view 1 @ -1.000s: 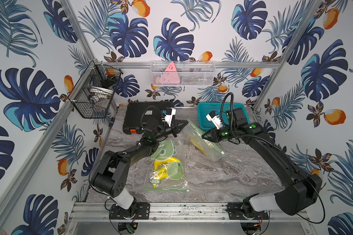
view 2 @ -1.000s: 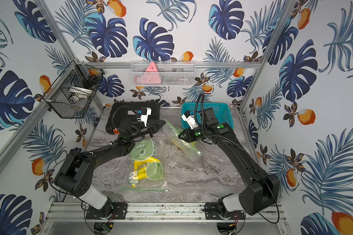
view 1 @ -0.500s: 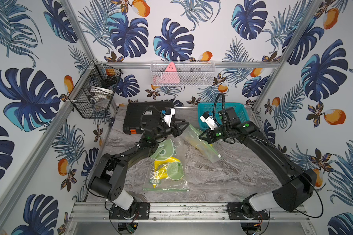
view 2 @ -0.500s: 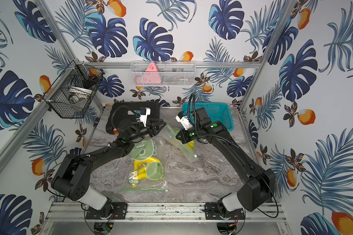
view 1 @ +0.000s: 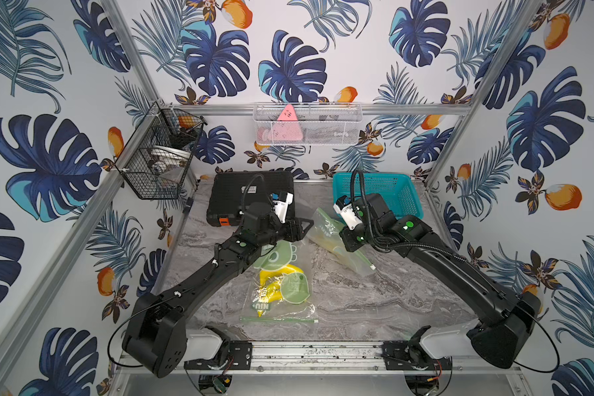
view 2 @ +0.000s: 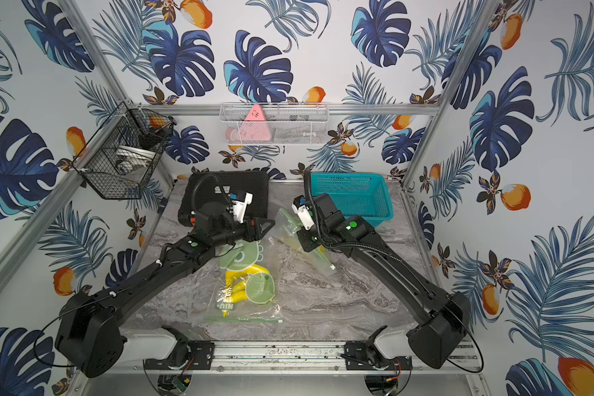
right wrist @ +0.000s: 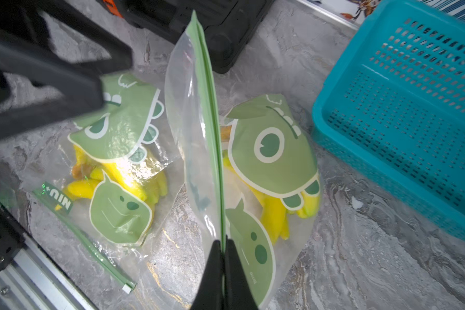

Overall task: Open the zip-top bag and take out the banana
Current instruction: Open the zipper of the food storage bag at the center of the board.

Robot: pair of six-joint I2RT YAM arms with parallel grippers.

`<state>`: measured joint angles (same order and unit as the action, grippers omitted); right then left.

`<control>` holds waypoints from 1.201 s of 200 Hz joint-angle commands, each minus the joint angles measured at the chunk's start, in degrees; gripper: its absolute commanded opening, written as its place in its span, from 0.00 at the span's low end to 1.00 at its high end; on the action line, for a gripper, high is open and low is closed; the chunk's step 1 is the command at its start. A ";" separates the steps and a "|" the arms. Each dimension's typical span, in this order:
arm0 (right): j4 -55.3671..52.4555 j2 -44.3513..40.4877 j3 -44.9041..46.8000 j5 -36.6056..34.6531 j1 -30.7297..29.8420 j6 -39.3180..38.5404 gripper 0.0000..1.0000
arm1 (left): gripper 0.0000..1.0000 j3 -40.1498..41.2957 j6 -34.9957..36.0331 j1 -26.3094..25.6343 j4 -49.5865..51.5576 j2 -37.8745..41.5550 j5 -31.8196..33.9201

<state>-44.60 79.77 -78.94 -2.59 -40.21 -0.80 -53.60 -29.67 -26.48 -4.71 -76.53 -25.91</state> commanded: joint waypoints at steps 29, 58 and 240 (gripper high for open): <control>5.39 1.18 1.68 -3.59 -4.87 5.91 0.00 | 0.60 6.49 -10.51 -3.97 -0.67 0.87 -1.33; 6.21 1.18 2.06 -3.32 -6.55 7.68 0.00 | 0.61 10.24 -13.57 -4.55 -8.02 1.51 -0.20; 14.18 -0.32 5.33 6.18 -5.98 18.70 0.00 | 0.74 18.02 -34.85 -5.23 -48.55 -8.34 1.45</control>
<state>-32.77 78.89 -73.45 0.71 -46.02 16.36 -35.86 -60.23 -31.48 -43.13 -83.15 -23.83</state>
